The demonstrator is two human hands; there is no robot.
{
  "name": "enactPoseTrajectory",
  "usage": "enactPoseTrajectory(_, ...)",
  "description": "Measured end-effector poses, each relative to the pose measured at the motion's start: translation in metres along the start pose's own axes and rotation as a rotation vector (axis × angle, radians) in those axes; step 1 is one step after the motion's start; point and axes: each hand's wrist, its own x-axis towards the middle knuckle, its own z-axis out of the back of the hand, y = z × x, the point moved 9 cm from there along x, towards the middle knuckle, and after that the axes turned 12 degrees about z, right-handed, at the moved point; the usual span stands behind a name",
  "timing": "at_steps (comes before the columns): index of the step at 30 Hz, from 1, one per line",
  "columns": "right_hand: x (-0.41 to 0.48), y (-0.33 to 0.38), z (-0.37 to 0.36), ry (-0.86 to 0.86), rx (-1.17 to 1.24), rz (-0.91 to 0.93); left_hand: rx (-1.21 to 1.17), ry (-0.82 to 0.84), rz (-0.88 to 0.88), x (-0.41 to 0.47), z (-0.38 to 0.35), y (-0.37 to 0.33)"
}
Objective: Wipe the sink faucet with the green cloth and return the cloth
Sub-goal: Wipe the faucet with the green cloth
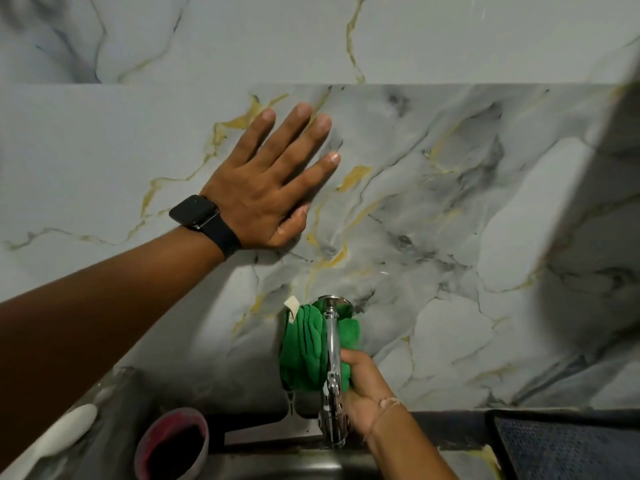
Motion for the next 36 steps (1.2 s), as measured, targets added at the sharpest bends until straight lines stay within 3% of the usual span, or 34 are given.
enactPoseTrajectory(2,-0.005,0.008,0.0,0.0,0.025,0.054,-0.006,-0.008,-0.005,0.001,0.0,-0.001)
enactPoseTrajectory(4,-0.013,0.023,0.007,-0.028,-0.095,0.228,-0.015,-0.007,-0.005,0.0,0.001,-0.001)
enactPoseTrajectory(7,-0.048,0.076,-0.001,-0.222,-0.665,0.751,-0.034,0.007,0.0,0.0,0.001,-0.001)
enactPoseTrajectory(8,-0.059,0.084,-0.018,-0.227,-0.842,0.851,-0.044,0.01,-0.001,0.0,0.001,-0.001)
enactPoseTrajectory(11,-0.061,0.084,-0.057,-0.252,-1.322,0.89,-0.054,0.006,0.007,0.0,0.002,-0.001)
enactPoseTrajectory(14,-0.046,0.073,-0.087,-0.485,-1.829,0.834,-0.064,0.004,0.013,-0.003,0.003,-0.001)
enactPoseTrajectory(16,-0.033,0.062,-0.105,-0.599,-2.03,0.782,-0.07,0.009,0.015,-0.005,0.001,0.0)
enactPoseTrajectory(19,-0.02,0.053,-0.12,-0.599,-2.159,0.809,-0.073,0.014,0.013,-0.002,0.001,0.003)
enactPoseTrajectory(23,-0.027,0.07,-0.11,-0.713,-1.974,0.785,-0.082,0.017,0.008,0.001,0.003,0.001)
enactPoseTrajectory(26,-0.036,0.091,-0.071,-0.692,-1.456,0.679,-0.094,0.021,0.017,-0.001,0.009,0.0)
enactPoseTrajectory(29,-0.027,0.087,-0.025,-0.472,-0.838,0.504,-0.104,-0.004,0.001,0.003,0.015,-0.002)
enactPoseTrajectory(31,-0.013,0.063,-0.016,-0.201,-0.522,0.263,-0.097,-0.017,0.02,0.003,0.016,0.002)
enactPoseTrajectory(33,-0.014,0.041,-0.025,0.004,-0.347,0.092,-0.084,-0.042,0.029,0.003,0.019,0.006)
enactPoseTrajectory(36,-0.011,0.037,-0.028,0.105,-0.274,0.057,-0.086,-0.06,0.027,0.004,0.016,0.004)
